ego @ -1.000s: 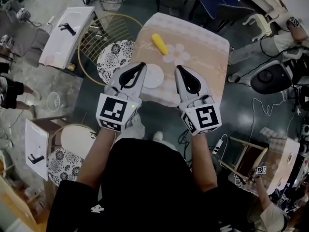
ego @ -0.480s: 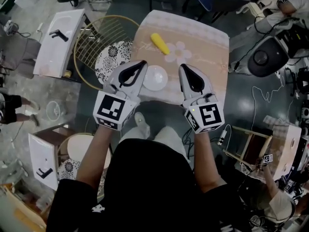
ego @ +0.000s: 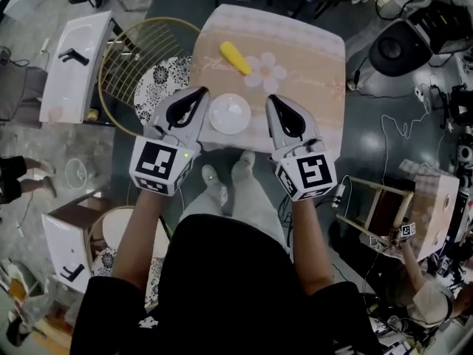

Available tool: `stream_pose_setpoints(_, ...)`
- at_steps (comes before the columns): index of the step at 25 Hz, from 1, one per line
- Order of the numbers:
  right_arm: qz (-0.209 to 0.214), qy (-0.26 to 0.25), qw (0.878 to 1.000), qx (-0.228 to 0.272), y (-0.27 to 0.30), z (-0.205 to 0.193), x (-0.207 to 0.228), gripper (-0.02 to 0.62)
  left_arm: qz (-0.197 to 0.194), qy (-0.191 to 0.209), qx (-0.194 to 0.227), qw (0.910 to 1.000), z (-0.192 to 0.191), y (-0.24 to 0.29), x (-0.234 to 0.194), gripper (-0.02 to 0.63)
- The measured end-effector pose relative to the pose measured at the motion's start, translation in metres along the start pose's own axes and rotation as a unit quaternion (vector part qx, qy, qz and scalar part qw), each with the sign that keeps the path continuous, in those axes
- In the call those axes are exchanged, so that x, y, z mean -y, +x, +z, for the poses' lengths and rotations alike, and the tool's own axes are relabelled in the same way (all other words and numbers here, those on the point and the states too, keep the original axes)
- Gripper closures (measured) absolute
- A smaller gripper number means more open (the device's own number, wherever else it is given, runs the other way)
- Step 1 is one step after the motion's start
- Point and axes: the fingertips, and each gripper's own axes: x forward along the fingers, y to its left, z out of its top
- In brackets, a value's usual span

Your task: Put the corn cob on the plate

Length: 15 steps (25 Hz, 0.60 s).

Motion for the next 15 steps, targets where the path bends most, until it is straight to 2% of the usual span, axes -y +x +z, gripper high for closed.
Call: stream_pose_setpoints(15,0.025,0.023,0.999,-0.028,0.035,-0.042,0.046,0.594,0.027,-0.025,-0.042,0.9984,-0.033,0.054,-0.012,0.601)
